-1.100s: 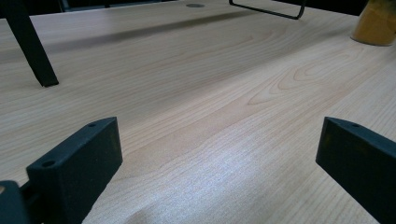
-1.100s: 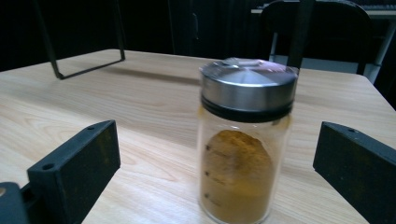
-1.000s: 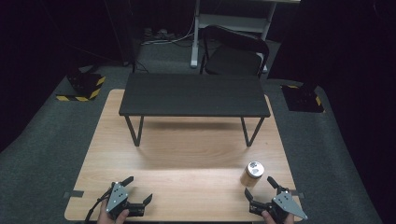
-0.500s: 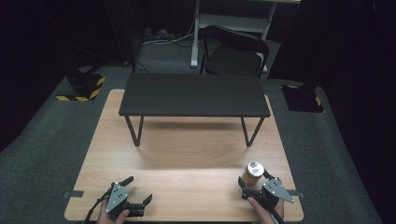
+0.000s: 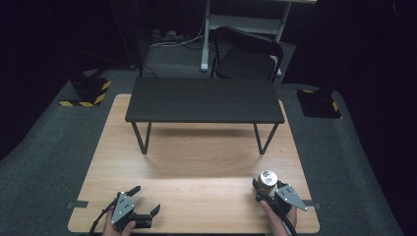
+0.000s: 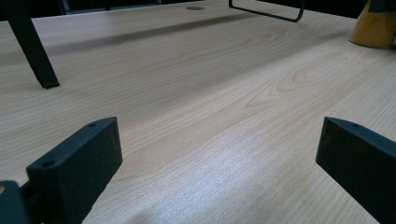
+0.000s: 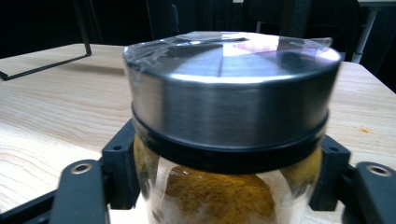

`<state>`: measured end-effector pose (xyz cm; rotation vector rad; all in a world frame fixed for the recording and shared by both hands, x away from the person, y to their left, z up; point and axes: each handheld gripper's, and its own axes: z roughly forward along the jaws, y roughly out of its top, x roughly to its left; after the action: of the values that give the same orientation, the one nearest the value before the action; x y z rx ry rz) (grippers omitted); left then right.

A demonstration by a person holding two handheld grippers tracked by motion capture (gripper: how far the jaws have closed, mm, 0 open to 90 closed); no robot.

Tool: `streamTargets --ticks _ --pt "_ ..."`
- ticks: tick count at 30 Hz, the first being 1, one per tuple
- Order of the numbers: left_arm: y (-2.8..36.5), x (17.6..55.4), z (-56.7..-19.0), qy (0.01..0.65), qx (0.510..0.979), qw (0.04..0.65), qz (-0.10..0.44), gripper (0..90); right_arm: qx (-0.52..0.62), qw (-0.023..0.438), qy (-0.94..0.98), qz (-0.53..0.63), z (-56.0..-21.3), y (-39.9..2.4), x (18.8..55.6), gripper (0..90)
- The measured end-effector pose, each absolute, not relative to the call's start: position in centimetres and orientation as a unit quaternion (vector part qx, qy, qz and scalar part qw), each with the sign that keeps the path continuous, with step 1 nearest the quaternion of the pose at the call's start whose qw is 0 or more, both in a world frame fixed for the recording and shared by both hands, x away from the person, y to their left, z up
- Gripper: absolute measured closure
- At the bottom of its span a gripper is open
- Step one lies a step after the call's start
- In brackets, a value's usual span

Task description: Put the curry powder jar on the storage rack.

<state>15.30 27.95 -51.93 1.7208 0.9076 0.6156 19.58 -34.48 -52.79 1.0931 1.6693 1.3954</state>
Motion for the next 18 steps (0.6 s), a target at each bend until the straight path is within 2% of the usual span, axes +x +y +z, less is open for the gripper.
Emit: streamTargets --ticks 18 --pt "27.9 15.3 -51.9 0.383 0.717 0.522 0.259 0.5 0.409 0.347 0.644 0.546 -51.6 -33.9 19.3 30.6"
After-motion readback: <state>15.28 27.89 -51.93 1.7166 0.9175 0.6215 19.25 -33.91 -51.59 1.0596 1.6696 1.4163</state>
